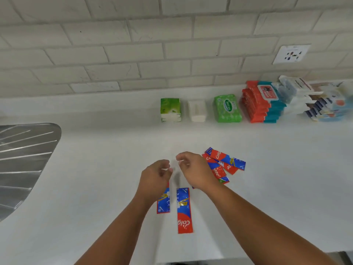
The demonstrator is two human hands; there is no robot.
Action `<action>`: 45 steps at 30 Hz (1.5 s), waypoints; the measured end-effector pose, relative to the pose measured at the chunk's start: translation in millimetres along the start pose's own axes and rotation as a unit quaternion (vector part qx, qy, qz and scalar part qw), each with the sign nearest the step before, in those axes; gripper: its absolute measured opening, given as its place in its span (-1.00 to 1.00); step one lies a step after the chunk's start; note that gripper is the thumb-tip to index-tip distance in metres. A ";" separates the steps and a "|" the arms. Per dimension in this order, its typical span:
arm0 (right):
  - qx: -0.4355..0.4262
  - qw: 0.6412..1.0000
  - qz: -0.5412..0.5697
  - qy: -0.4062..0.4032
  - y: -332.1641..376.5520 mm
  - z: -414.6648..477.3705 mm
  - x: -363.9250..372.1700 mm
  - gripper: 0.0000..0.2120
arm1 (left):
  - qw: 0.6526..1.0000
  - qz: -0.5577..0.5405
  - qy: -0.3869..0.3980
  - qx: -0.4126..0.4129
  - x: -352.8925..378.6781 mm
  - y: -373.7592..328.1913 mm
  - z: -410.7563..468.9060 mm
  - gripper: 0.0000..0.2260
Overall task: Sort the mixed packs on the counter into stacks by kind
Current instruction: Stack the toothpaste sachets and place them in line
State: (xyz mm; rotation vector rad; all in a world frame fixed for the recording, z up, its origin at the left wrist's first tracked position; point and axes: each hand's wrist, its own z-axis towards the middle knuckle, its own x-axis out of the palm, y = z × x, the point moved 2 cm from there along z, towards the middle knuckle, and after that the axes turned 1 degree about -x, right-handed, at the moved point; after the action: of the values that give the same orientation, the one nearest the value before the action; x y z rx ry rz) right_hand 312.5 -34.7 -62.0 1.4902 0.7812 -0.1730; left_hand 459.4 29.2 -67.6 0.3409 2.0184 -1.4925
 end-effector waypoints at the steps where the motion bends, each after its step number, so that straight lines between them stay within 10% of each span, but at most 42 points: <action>1: -0.007 1.000 -0.023 0.012 -3.7 -12.2 0.1 -0.75 | 1.000 0.017 0.005 -0.007 3.5 3.1 -8.4 -0.70; 14: -0.143 0.894 -0.392 0.165 -36.6 -47.6 12.7 -0.42 | 0.974 0.213 0.047 -0.059 55.6 8.8 -92.3 -0.46; 30: -0.054 0.996 -0.004 0.077 -6.0 -18.4 -1.0 -0.81 | 0.993 0.041 -0.097 -0.056 11.5 18.6 -69.1 -0.87; 45: 0.111 0.982 -0.113 0.101 -15.4 -21.6 51.9 -0.80 | 0.986 0.056 -0.045 -0.148 0.7 56.2 -28.6 -0.89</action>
State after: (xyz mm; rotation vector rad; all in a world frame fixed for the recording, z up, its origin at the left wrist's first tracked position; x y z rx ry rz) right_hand 335.1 2.0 -101.4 1.6439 1.1259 -0.2899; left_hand 479.8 74.6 -106.3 0.2547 2.0745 -1.1013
